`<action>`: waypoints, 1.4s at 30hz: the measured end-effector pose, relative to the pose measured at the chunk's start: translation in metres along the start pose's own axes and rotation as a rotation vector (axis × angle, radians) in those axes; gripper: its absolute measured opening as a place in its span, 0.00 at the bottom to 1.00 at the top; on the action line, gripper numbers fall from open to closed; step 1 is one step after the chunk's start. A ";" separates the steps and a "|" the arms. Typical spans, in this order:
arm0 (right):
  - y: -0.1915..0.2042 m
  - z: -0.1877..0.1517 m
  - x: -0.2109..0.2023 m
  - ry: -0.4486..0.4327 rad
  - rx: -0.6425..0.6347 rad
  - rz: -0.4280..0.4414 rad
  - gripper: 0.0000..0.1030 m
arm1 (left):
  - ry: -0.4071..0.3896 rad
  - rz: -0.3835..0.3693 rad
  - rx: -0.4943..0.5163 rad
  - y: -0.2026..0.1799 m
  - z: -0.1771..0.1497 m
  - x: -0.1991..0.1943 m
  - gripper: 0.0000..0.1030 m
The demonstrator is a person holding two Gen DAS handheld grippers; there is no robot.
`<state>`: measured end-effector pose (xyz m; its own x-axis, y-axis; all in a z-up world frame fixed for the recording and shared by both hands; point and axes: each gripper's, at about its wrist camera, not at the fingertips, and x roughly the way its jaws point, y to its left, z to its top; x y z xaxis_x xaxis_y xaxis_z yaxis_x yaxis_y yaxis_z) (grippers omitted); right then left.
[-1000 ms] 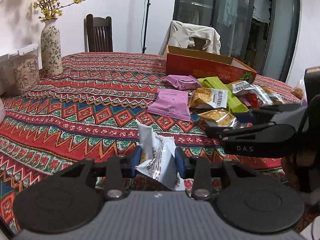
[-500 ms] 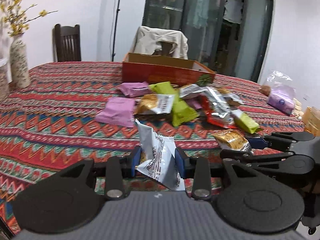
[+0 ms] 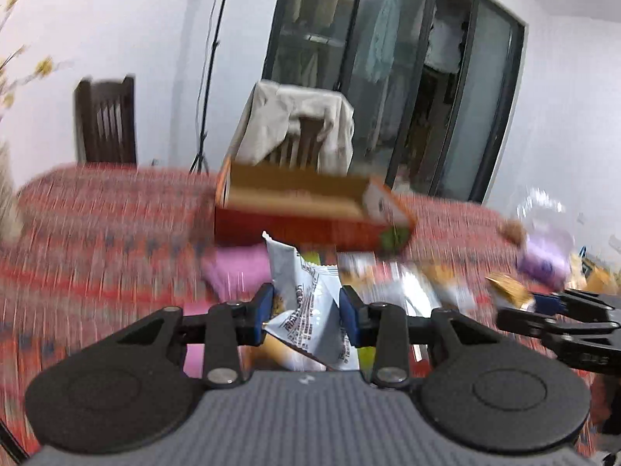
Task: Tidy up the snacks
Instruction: 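Carry both packets into the cardboard box and open both grippers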
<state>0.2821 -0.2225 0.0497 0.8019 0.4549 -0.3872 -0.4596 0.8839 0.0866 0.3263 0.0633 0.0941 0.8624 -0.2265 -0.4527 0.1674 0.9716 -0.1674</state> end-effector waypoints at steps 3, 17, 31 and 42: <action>-0.028 0.052 0.018 -0.047 -0.032 -0.002 0.45 | -0.012 0.009 -0.011 0.020 0.062 0.047 0.36; -0.166 0.204 0.336 0.174 0.068 -0.176 0.45 | 0.150 0.077 0.004 0.080 0.163 0.348 0.37; -0.184 0.182 0.417 0.246 -0.005 -0.305 0.78 | 0.110 0.223 0.130 0.065 0.142 0.368 0.79; -0.151 0.227 0.304 0.095 0.022 -0.214 0.82 | -0.032 0.180 0.069 0.054 0.197 0.211 0.91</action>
<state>0.6822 -0.1930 0.1271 0.8403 0.2453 -0.4835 -0.2735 0.9618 0.0126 0.6112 0.0818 0.1620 0.8960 -0.0470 -0.4415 0.0401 0.9989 -0.0248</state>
